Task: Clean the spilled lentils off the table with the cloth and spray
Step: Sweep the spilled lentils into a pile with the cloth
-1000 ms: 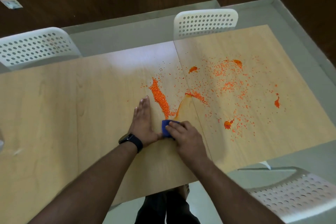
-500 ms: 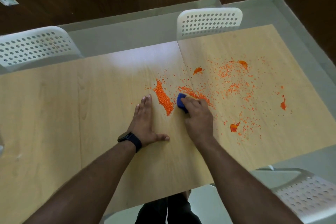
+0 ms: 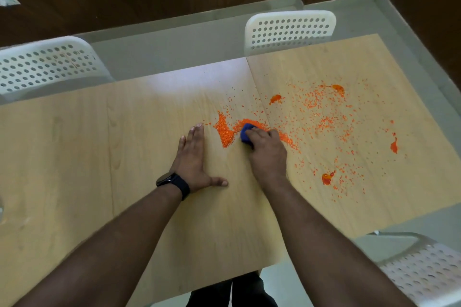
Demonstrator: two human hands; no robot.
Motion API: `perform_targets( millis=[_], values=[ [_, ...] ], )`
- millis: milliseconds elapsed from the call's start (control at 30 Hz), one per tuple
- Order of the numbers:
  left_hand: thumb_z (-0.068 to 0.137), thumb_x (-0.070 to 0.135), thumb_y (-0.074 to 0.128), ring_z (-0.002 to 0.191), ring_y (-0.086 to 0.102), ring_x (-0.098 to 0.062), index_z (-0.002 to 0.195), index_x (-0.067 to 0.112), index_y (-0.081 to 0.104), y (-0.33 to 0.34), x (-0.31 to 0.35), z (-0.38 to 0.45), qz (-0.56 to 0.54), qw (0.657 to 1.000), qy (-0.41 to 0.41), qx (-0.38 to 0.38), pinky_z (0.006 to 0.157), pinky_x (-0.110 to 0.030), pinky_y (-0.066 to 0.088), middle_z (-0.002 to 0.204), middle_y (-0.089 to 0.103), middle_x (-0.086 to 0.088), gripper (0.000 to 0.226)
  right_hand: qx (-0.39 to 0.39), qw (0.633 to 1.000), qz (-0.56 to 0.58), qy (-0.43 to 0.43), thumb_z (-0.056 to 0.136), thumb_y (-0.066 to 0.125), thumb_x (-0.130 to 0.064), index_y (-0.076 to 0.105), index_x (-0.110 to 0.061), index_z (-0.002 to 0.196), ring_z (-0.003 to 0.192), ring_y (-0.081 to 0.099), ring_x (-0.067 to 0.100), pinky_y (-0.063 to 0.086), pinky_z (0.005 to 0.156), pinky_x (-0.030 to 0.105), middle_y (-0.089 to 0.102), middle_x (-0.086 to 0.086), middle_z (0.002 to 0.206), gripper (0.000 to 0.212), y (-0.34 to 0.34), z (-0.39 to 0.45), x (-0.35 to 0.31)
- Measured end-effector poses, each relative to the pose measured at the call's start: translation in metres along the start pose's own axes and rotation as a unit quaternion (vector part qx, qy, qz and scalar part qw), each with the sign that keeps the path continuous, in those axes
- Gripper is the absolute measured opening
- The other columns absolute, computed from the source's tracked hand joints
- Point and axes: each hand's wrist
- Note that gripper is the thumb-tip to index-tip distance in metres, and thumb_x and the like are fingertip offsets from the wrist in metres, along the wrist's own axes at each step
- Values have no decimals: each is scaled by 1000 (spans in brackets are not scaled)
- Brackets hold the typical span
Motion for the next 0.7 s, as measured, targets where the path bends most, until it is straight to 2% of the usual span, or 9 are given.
perform_targets(
  millis=[67,133,233,300,400,500,700],
  values=[
    [49,88,79,159,-16,-17,161,18,-25,-2,-3,-2,-2,1000,-2,1,128,-38,-10,172,-20,1,169,11,999,30,29,91,58,-1,65,-23,141,118,51,23,49,91,38,64,-6,143,55,-5,4,-1],
    [50,88,79,158,-18,-18,160,18,-26,-3,-6,-3,1,1000,-5,8,128,-38,-10,172,-21,1,168,25,999,42,23,87,61,2,64,-21,142,118,52,24,51,91,39,64,-5,143,60,-10,-5,-9],
    [49,88,79,159,-17,-18,161,16,-24,-12,-17,-3,-5,1000,-11,25,128,-39,-10,173,-18,0,168,33,997,59,-40,78,69,1,69,-18,136,108,58,25,54,79,37,69,-2,137,61,-4,-32,-32],
    [49,87,80,159,-16,-19,162,17,-21,-16,-24,-2,-12,999,-13,31,129,-41,-8,173,-16,-2,167,11,993,45,-106,78,76,-7,72,-18,130,100,60,26,55,72,35,72,-1,131,54,9,-51,-46],
    [50,80,85,160,-14,-20,162,19,-20,-22,-32,5,-16,999,-18,37,130,-43,-5,174,-12,-2,165,-22,985,7,-169,81,80,-25,76,-19,120,97,61,27,56,69,36,74,-1,124,40,28,-53,-57],
    [46,88,80,159,-14,-19,162,16,-21,-25,-36,9,-5,999,-21,29,130,-45,-5,173,-14,-2,169,-26,991,-11,-132,82,80,-22,74,-22,122,100,60,27,54,71,36,73,-2,126,40,30,-30,-57],
    [43,87,82,159,-14,-17,162,17,-21,-24,-44,9,-35,999,-21,16,129,-41,-8,174,-13,-1,172,-15,999,-7,31,94,56,-5,64,-23,141,117,50,25,49,89,38,63,-6,144,51,14,17,-42]
  ],
)
Point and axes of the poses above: each hand's wrist, its own z-axis towards the middle knuckle, its own y-axis out of the palm, x = y × z
